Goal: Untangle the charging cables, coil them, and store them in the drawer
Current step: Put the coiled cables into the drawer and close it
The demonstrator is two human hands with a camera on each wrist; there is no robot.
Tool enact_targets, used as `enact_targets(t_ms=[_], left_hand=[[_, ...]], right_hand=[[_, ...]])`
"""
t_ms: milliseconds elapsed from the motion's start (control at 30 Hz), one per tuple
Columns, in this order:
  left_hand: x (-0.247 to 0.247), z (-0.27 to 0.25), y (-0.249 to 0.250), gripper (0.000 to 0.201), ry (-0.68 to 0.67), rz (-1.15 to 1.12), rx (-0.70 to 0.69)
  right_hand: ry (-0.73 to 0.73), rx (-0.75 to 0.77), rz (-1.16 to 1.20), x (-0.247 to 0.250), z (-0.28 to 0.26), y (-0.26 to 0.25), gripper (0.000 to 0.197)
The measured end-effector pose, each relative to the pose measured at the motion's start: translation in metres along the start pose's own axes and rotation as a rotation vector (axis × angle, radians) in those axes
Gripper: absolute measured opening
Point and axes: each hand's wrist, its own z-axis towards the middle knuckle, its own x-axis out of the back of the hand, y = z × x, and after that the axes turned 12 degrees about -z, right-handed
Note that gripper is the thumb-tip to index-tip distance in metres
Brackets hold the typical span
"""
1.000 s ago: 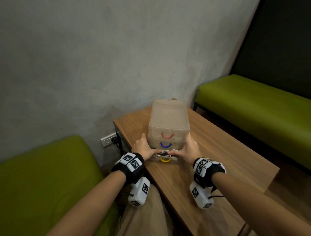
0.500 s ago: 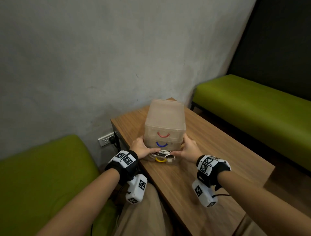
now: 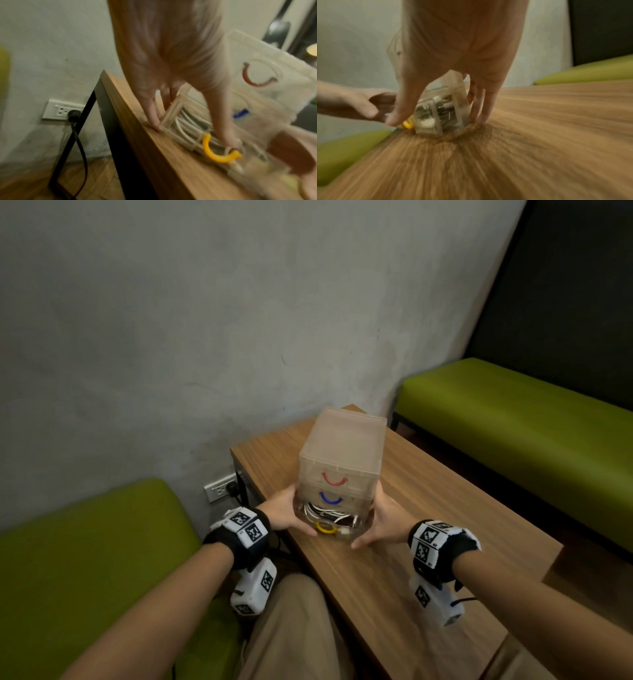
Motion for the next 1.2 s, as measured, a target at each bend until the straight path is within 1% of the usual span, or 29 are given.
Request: enact_targets(t_ms=[67, 133, 200, 267, 367, 400, 467, 500, 567, 600, 667, 767, 800, 867, 967, 1100, 1200], left_hand=[[-0.003, 0.002, -0.001, 0.091, 0.154, 0.054, -0.088], [-0.003, 0.002, -0.002, 0.077, 0.244, 0.032, -0.149], [-0.002, 0.003, -0.003, 0.070, 0.272, 0.028, -0.160], [-0.001, 0.004, -0.002, 0.070, 0.261, 0.027, -0.145], [0.003, 0.008, -0.003, 0.071, 0.196, 0.004, -0.131], [0.005, 0.009, -0.004, 0.070, 0.192, 0.001, -0.131], [0.005, 0.015, -0.006, 0.065, 0.259, -0.009, -0.138], [0.005, 0.019, -0.007, 0.062, 0.330, -0.028, -0.144], [0.003, 0.029, -0.006, 0.061, 0.448, -0.128, -0.145], [0.002, 0.033, -0.003, 0.064, 0.471, -0.173, -0.139], [0.001, 0.042, 0.005, 0.069, 0.456, -0.230, -0.120], [0.005, 0.052, 0.013, 0.062, 0.416, -0.434, -0.119], [0.007, 0.056, 0.012, 0.062, 0.427, -0.496, -0.119], [0.014, 0.063, 0.009, 0.066, 0.425, -0.548, -0.112], [0.021, 0.072, 0.006, 0.058, 0.405, -0.595, -0.123], [0.026, 0.079, -0.003, 0.063, 0.400, -0.569, -0.142], [0.027, 0.076, -0.005, 0.064, 0.364, -0.472, -0.124]], right_hand=[[0.067, -0.021, -0.048, -0.005, -0.001, 0.000, 0.117], [0.126, -0.029, -0.092, -0.007, 0.000, 0.001, 0.102], [0.139, -0.045, -0.107, -0.007, 0.001, 0.000, 0.097], [0.135, -0.050, -0.102, -0.007, 0.002, 0.001, 0.096], [0.054, -0.023, -0.071, -0.003, 0.001, 0.001, 0.095], [0.037, -0.007, -0.069, -0.001, 0.002, 0.002, 0.093], [0.067, -0.006, -0.077, -0.001, 0.009, 0.000, 0.090], [0.104, -0.026, -0.070, -0.003, 0.015, -0.004, 0.089], [0.174, -0.103, -0.020, -0.008, 0.032, -0.017, 0.085], [0.202, -0.142, 0.010, -0.012, 0.041, -0.025, 0.082], [0.262, -0.193, 0.062, -0.021, 0.059, -0.041, 0.078], [0.347, -0.241, 0.088, -0.035, 0.084, -0.057, 0.079], [0.363, -0.250, 0.088, -0.038, 0.091, -0.060, 0.078], [0.368, -0.257, 0.082, -0.040, 0.103, -0.062, 0.076], [0.357, -0.264, 0.042, -0.037, 0.115, -0.064, 0.074], [0.357, -0.250, 0.032, -0.039, 0.118, -0.069, 0.069], [0.357, -0.241, 0.043, -0.040, 0.117, -0.068, 0.065]])
